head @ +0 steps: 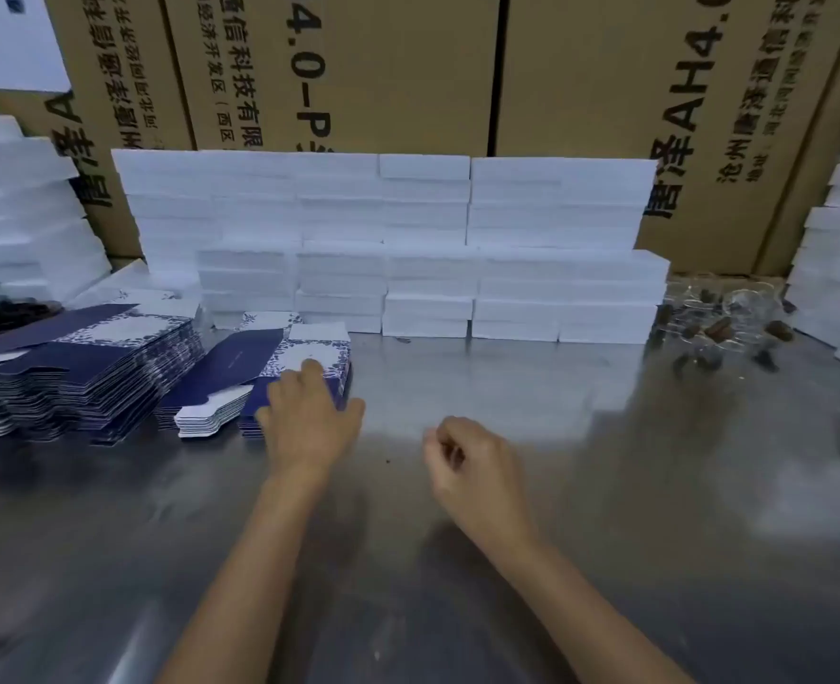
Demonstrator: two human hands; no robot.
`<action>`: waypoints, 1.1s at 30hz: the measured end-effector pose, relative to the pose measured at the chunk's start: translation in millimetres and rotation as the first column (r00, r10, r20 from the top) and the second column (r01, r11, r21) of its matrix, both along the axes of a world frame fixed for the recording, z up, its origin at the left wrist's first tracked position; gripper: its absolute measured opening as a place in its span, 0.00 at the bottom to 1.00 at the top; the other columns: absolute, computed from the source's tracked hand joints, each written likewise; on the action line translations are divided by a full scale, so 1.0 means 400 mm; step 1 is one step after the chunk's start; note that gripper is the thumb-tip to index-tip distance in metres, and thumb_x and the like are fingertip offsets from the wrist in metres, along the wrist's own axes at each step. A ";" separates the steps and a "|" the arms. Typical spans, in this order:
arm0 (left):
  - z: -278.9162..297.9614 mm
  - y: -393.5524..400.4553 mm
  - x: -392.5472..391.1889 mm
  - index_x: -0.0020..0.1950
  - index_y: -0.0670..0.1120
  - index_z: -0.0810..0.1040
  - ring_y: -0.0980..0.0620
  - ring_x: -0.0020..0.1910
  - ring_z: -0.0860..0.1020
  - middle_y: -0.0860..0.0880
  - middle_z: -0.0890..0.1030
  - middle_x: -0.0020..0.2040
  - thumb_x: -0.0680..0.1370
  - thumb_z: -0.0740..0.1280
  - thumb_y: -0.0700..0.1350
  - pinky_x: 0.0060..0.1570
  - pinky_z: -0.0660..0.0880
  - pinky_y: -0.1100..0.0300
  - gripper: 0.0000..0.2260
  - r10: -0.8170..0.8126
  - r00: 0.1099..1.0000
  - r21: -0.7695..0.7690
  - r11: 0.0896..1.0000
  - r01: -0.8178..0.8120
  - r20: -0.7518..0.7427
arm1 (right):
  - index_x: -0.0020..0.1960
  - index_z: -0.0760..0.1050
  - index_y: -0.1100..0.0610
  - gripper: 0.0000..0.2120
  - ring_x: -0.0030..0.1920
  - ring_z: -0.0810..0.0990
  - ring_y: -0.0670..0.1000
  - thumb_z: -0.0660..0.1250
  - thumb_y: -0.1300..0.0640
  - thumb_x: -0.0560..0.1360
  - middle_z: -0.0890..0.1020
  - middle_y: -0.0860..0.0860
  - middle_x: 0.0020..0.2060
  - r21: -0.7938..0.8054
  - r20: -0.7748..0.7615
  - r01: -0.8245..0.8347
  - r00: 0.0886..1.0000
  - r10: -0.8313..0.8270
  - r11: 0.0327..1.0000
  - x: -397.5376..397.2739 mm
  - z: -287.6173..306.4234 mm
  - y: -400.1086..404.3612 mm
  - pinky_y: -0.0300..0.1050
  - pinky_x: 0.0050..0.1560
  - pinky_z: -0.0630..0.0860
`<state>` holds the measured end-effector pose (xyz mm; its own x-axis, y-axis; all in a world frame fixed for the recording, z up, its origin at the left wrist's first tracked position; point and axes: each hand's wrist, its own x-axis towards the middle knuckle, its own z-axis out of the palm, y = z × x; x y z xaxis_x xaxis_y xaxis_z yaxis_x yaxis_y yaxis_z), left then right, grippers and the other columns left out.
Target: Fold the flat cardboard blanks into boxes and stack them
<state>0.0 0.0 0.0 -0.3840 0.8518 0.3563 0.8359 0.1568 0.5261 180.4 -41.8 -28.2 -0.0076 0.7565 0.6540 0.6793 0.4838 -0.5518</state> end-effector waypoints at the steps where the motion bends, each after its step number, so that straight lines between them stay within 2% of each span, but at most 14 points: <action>1: -0.008 0.016 -0.025 0.71 0.44 0.66 0.40 0.69 0.65 0.40 0.69 0.69 0.74 0.68 0.58 0.65 0.62 0.42 0.31 0.072 0.997 -0.066 0.995 -0.072 -0.009 | 0.35 0.68 0.55 0.14 0.33 0.73 0.53 0.66 0.55 0.78 0.72 0.47 0.30 -0.092 -0.021 -0.025 1.000 0.024 0.995 -0.028 -0.010 0.034 0.51 0.37 0.70; 4: -0.050 0.055 -0.089 0.75 0.44 0.61 0.37 0.75 0.58 0.39 0.60 0.76 0.73 0.67 0.67 0.71 0.54 0.37 0.40 0.198 0.980 -0.128 0.972 -0.199 -0.022 | 0.44 0.78 0.53 0.07 0.39 0.77 0.48 0.64 0.54 0.79 0.80 0.46 0.36 -0.397 -0.202 -0.138 0.978 0.060 0.907 -0.115 -0.017 0.120 0.44 0.42 0.70; 6: -0.075 0.064 -0.108 0.74 0.43 0.63 0.36 0.75 0.59 0.37 0.61 0.76 0.75 0.66 0.64 0.72 0.54 0.37 0.36 0.216 0.975 -0.034 0.976 -0.215 0.050 | 0.52 0.81 0.53 0.08 0.45 0.79 0.47 0.64 0.54 0.80 0.82 0.46 0.43 -0.506 -0.286 -0.216 0.955 0.074 0.835 -0.176 -0.020 0.169 0.39 0.45 0.69; 8: -0.088 0.070 -0.120 0.73 0.41 0.66 0.35 0.72 0.64 0.36 0.65 0.73 0.78 0.66 0.56 0.70 0.58 0.39 0.29 0.212 0.963 0.058 0.973 -0.224 0.163 | 0.54 0.81 0.55 0.10 0.54 0.80 0.51 0.63 0.52 0.80 0.83 0.50 0.50 -0.575 -0.290 -0.239 0.954 0.078 0.782 -0.230 -0.010 0.210 0.40 0.51 0.70; 11: -0.100 0.083 -0.139 0.72 0.40 0.67 0.36 0.68 0.67 0.34 0.70 0.69 0.79 0.66 0.49 0.67 0.63 0.44 0.24 0.210 0.932 0.052 0.970 -0.236 0.297 | 0.44 0.76 0.55 0.14 0.63 0.74 0.58 0.60 0.47 0.81 0.82 0.55 0.51 -0.633 -0.127 -0.164 0.986 0.108 0.756 -0.308 0.014 0.250 0.50 0.61 0.71; 12: -0.102 0.087 -0.141 0.71 0.39 0.67 0.36 0.68 0.68 0.34 0.71 0.68 0.79 0.66 0.48 0.66 0.63 0.44 0.24 0.217 0.929 0.055 0.968 -0.244 0.301 | 0.46 0.76 0.56 0.15 0.64 0.72 0.59 0.58 0.47 0.82 0.81 0.57 0.53 -0.647 -0.072 -0.141 0.990 0.124 0.749 -0.333 0.020 0.250 0.52 0.63 0.69; 14: -0.104 0.091 -0.143 0.70 0.40 0.68 0.37 0.68 0.68 0.35 0.72 0.68 0.79 0.67 0.47 0.65 0.63 0.45 0.23 0.223 0.933 0.056 0.967 -0.248 0.283 | 0.58 0.77 0.63 0.21 0.67 0.69 0.60 0.55 0.47 0.83 0.78 0.59 0.61 -0.643 0.005 -0.098 0.991 0.132 0.759 -0.372 0.025 0.245 0.54 0.67 0.66; 17: -0.102 0.084 -0.138 0.71 0.43 0.68 0.40 0.72 0.64 0.39 0.70 0.71 0.80 0.65 0.48 0.69 0.58 0.45 0.21 0.239 0.942 0.061 0.964 -0.260 0.234 | 0.73 0.68 0.67 0.27 0.72 0.66 0.59 0.53 0.47 0.84 0.70 0.60 0.72 -0.607 0.080 -0.048 0.989 0.121 0.793 -0.400 0.027 0.240 0.56 0.72 0.64; 20: -0.086 0.074 -0.127 0.69 0.44 0.71 0.42 0.72 0.64 0.42 0.72 0.70 0.79 0.64 0.43 0.71 0.55 0.46 0.18 0.237 0.949 0.174 0.946 -0.274 0.205 | 0.70 0.70 0.65 0.24 0.70 0.69 0.59 0.56 0.48 0.83 0.73 0.58 0.69 -0.559 -0.005 -0.096 0.994 0.113 0.823 -0.391 0.041 0.241 0.55 0.70 0.66; 22: -0.066 0.067 -0.115 0.64 0.42 0.75 0.41 0.67 0.70 0.42 0.76 0.65 0.77 0.63 0.35 0.68 0.61 0.45 0.16 0.167 0.962 0.333 0.913 -0.234 0.218 | 0.67 0.72 0.60 0.19 0.64 0.75 0.57 0.61 0.50 0.82 0.79 0.56 0.62 -0.514 -0.257 -0.194 0.964 0.065 0.836 -0.370 0.058 0.244 0.51 0.65 0.72; 24: -0.046 0.056 -0.097 0.59 0.40 0.77 0.41 0.62 0.73 0.43 0.79 0.59 0.75 0.61 0.30 0.64 0.66 0.47 0.15 0.065 0.975 0.478 0.863 -0.161 0.212 | 0.62 0.72 0.57 0.12 0.54 0.80 0.54 0.64 0.56 0.80 0.81 0.53 0.54 -0.485 -0.579 -0.335 0.815 -0.010 0.808 -0.335 0.083 0.249 0.46 0.54 0.76; 26: -0.027 0.044 -0.073 0.57 0.39 0.78 0.43 0.60 0.74 0.44 0.79 0.58 0.76 0.61 0.30 0.63 0.68 0.49 0.14 -0.019 0.983 0.567 0.819 -0.089 0.181 | 0.57 0.70 0.56 0.08 0.48 0.82 0.53 0.64 0.63 0.79 0.81 0.54 0.48 -0.431 -0.791 -0.496 0.610 -0.051 0.754 -0.284 0.109 0.254 0.42 0.45 0.78; 30: 0.005 0.007 0.013 0.59 0.41 0.79 0.46 0.65 0.73 0.45 0.78 0.64 0.77 0.63 0.31 0.67 0.63 0.55 0.14 -0.100 0.995 0.649 0.758 0.060 0.025 | 0.53 0.68 0.60 0.08 0.49 0.85 0.59 0.61 0.71 0.80 0.80 0.61 0.50 -0.242 -0.959 -0.744 0.281 -0.037 0.623 -0.160 0.143 0.226 0.44 0.45 0.82; 33: 0.022 -0.033 0.082 0.58 0.43 0.79 0.47 0.64 0.74 0.47 0.79 0.64 0.74 0.62 0.32 0.66 0.65 0.55 0.15 -0.151 0.987 0.671 0.726 0.152 -0.060 | 0.49 0.70 0.60 0.09 0.41 0.80 0.54 0.58 0.73 0.78 0.80 0.59 0.48 -0.108 -0.992 -0.806 0.124 -0.012 0.582 -0.066 0.152 0.192 0.42 0.40 0.81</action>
